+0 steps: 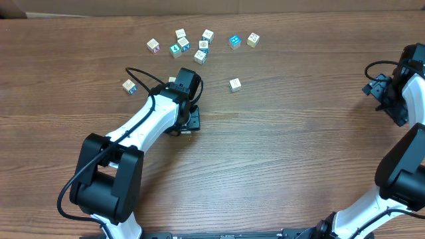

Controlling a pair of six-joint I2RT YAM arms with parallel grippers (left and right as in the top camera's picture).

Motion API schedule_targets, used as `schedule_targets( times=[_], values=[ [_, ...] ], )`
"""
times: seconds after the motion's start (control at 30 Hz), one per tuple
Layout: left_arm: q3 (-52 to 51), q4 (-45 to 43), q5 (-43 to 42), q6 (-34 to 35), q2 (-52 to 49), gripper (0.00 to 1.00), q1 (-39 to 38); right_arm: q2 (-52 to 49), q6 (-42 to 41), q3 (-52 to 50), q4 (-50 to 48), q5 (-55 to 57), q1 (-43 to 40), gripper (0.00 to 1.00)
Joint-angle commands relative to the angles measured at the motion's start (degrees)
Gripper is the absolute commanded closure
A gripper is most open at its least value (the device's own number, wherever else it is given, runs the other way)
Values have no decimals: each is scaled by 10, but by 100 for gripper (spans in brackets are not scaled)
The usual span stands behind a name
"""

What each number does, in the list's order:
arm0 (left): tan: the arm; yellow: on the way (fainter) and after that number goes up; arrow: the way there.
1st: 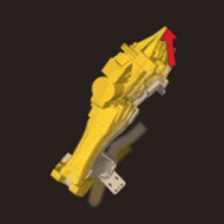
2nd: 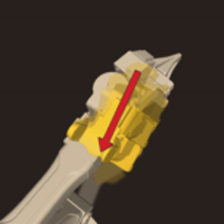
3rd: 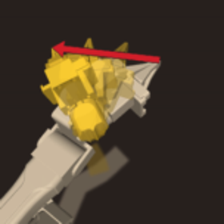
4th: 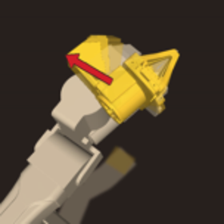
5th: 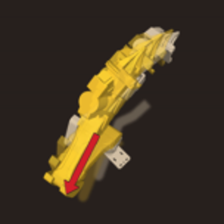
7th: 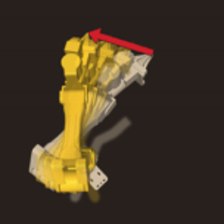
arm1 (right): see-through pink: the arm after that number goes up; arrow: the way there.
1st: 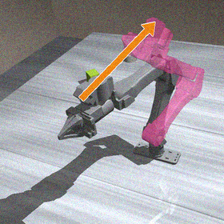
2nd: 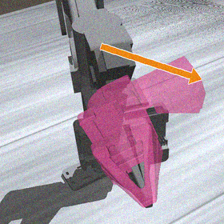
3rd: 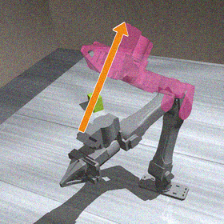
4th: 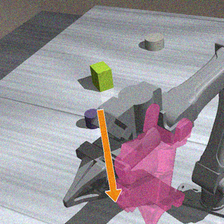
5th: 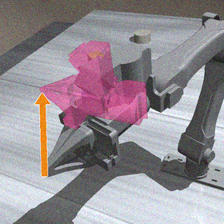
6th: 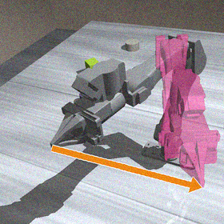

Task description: Form a tower

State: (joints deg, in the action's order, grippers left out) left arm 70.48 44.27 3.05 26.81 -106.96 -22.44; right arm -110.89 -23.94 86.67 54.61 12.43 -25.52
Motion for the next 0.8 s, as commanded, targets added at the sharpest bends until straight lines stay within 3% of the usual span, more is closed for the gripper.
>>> schedule_targets(
  times=[0.0,0.07,0.43,0.77],
  values=[
    [-6,-1,5,0,-8,26,-5,15,2,11,-3,3,-2,0],
    [-6,-1,5,0,-8,20,-5,15,2,11,-3,3,-2,0],
    [21,18,4,-12,-8,11,1,15,2,11,-3,3,-2,0],
    [213,148,6,-45,-8,10,17,15,2,11,-3,3,-2,0]
  ],
)
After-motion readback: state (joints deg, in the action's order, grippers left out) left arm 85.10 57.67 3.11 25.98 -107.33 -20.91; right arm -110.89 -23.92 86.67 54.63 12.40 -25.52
